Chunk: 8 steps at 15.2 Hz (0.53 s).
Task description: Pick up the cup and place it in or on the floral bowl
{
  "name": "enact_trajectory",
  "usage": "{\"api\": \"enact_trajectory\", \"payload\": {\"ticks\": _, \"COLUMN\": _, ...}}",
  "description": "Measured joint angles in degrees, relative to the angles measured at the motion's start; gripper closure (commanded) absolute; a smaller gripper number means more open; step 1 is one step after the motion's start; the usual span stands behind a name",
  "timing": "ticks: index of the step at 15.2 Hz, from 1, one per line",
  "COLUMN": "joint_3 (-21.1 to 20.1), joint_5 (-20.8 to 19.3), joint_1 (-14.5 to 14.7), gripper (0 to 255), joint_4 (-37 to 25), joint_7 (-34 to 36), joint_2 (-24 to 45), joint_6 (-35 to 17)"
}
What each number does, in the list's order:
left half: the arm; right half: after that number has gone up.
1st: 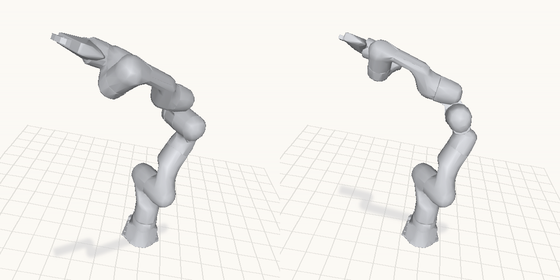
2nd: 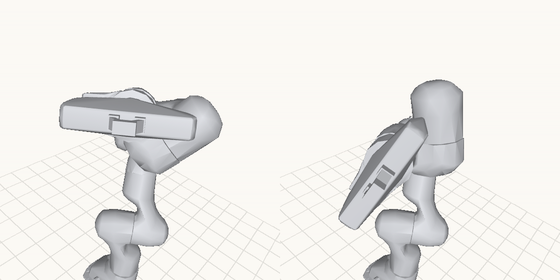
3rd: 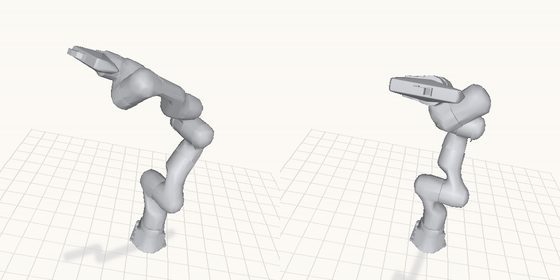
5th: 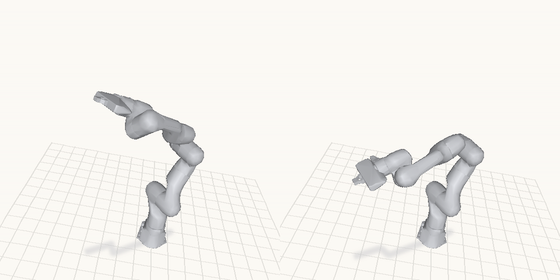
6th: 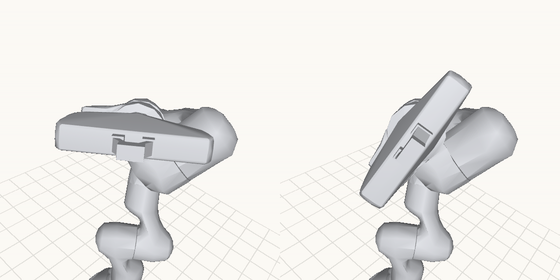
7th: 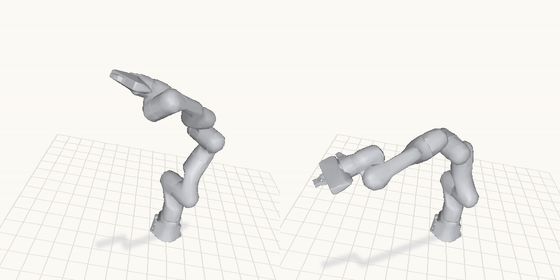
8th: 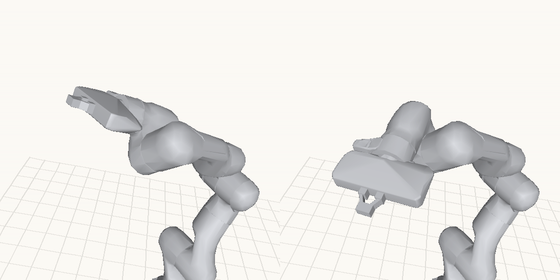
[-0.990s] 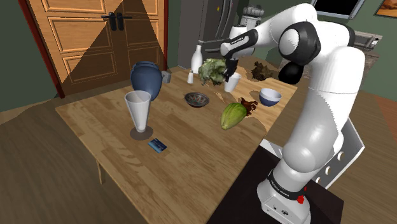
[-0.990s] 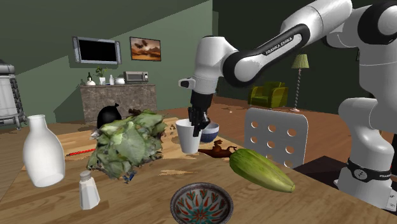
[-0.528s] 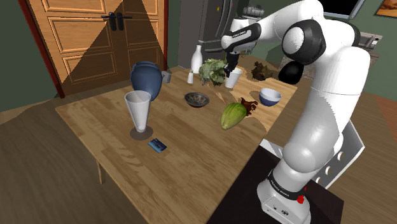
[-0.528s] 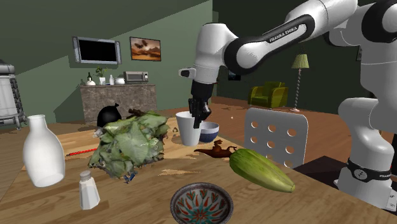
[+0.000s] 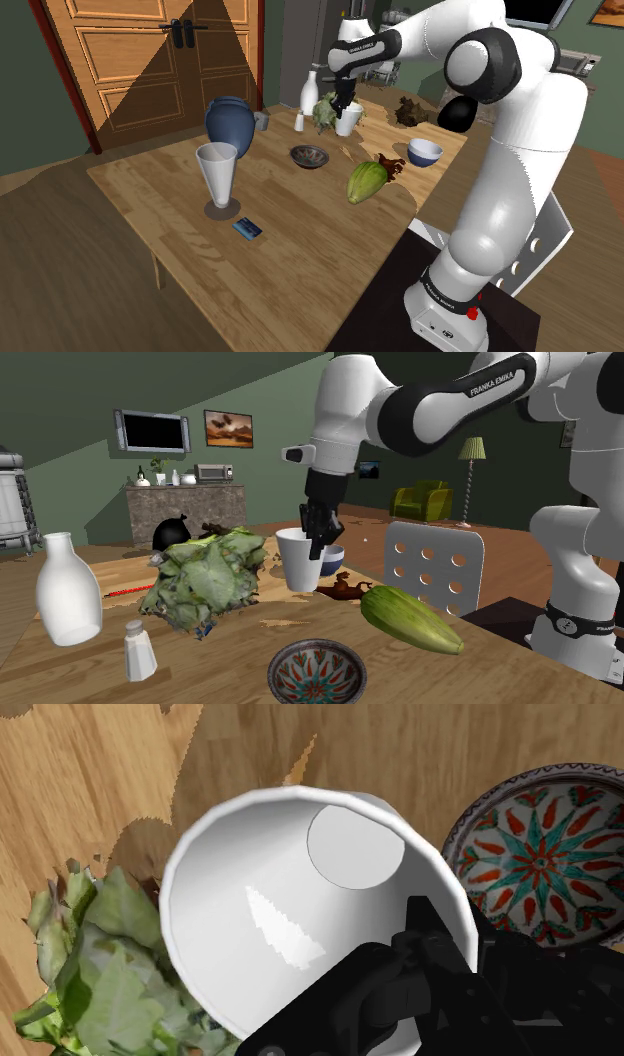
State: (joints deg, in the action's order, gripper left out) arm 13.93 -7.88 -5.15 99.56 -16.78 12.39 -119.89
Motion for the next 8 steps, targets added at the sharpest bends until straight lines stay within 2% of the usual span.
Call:
{"api": "enact_trajectory", "payload": {"ticks": 5, "joint_3": -2.2, "joint_5": -1.4, "joint_1": 4.0, "gripper": 255, "joint_4": -1.0, "joint_7": 6.4, "joint_2": -0.3, "joint_6": 2.4}}
{"api": "enact_trajectory", "payload": {"ticks": 8, "joint_3": -3.4, "joint_5": -1.7, "joint_1": 6.1, "gripper": 255, "joint_4": -4.1, "joint_7": 9.6, "joint_2": 1.2, "joint_6": 4.6}}
